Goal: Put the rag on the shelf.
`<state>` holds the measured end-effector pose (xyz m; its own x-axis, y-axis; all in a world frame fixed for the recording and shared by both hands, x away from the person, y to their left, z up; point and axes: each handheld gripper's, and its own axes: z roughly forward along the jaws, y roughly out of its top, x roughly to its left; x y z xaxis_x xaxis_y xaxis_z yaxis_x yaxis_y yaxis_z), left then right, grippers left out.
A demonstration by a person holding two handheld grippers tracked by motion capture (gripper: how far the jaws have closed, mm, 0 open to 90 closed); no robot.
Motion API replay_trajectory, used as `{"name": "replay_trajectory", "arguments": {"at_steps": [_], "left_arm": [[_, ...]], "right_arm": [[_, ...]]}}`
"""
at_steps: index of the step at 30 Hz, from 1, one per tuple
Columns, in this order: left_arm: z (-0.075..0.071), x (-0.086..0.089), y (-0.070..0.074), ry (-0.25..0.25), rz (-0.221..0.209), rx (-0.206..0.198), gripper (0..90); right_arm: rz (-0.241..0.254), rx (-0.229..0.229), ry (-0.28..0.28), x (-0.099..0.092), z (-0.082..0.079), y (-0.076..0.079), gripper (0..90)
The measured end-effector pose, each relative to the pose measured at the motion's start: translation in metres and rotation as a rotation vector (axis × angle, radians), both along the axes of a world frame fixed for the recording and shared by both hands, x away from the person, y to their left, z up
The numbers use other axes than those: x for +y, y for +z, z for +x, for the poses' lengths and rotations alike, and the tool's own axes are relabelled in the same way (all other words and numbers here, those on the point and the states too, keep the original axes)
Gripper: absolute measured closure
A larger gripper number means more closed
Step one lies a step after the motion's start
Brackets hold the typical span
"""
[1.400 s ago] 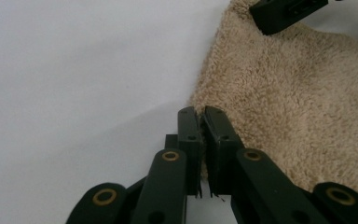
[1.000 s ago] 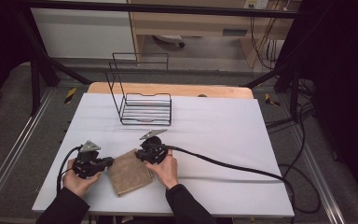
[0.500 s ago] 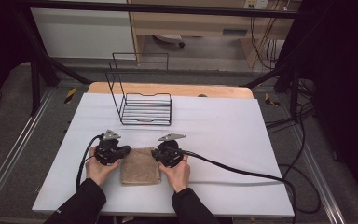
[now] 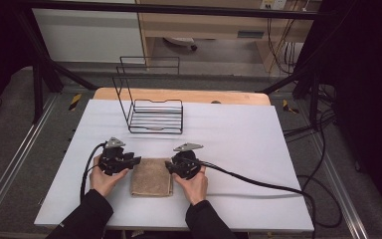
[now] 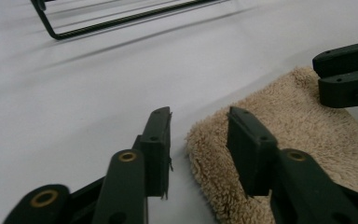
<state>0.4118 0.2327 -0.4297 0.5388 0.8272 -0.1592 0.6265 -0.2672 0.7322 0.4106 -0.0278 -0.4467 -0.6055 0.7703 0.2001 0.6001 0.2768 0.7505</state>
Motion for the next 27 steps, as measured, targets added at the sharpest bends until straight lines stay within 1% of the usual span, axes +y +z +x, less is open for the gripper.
{"name": "replay_trajectory", "arguments": {"at_steps": [1,2,4,6,7,9,10,11,13,16,18,20,23,26,27], "left_arm": [[0.001,0.001,-0.001,0.003,-0.004,0.013,57.8],[0.001,0.001,-0.001,0.003,-0.004,0.013,58.2],[0.004,0.000,-0.005,0.000,-0.004,0.037,60.7],[0.007,-0.002,-0.009,0.000,0.013,0.057,63.2],[0.008,-0.003,-0.010,0.002,0.014,0.069,64.9],[0.010,-0.004,-0.012,0.001,0.001,0.089,69.6],[0.011,-0.004,-0.013,0.002,-0.004,0.093,69.6],[0.011,-0.003,-0.013,0.004,-0.002,0.094,72.6],[0.012,-0.004,-0.014,0.000,-0.009,0.103,75.9],[0.012,-0.006,-0.015,-0.001,-0.007,0.106,78.0],[0.012,-0.006,-0.015,-0.002,-0.006,0.108,78.6],[0.012,-0.006,-0.016,-0.002,-0.006,0.110,79.4],[0.012,-0.007,-0.016,-0.008,0.002,0.106,80.2],[0.011,-0.009,-0.016,-0.009,0.015,0.098,81.2],[0.011,-0.009,-0.016,-0.011,0.020,0.095,81.6]], "right_arm": [[0.015,-0.001,0.011,-0.005,0.000,0.003,56.1],[0.019,-0.009,0.015,-0.007,0.001,0.004,52.4],[0.015,-0.015,0.028,-0.013,0.001,0.006,47.3],[0.012,-0.021,0.038,-0.019,0.001,0.008,40.9],[0.015,-0.021,0.045,-0.022,0.001,0.009,38.7],[0.017,-0.023,0.056,-0.028,0.000,0.011,34.2],[0.017,-0.023,0.056,-0.028,0.000,0.011,34.2],[0.017,-0.036,0.064,-0.034,0.000,0.012,31.8],[0.016,-0.038,0.067,-0.038,0.000,0.014,30.0],[0.020,-0.035,0.068,-0.042,0.000,0.015,27.5],[0.008,-0.031,0.070,-0.043,0.001,0.015,24.8],[0.000,-0.036,0.079,-0.044,0.004,0.015,23.8],[0.014,-0.038,0.074,-0.043,0.007,0.015,22.0],[0.043,-0.046,0.071,-0.042,0.010,0.014,20.9],[0.051,-0.041,0.067,-0.041,0.010,0.014,20.4]]}}
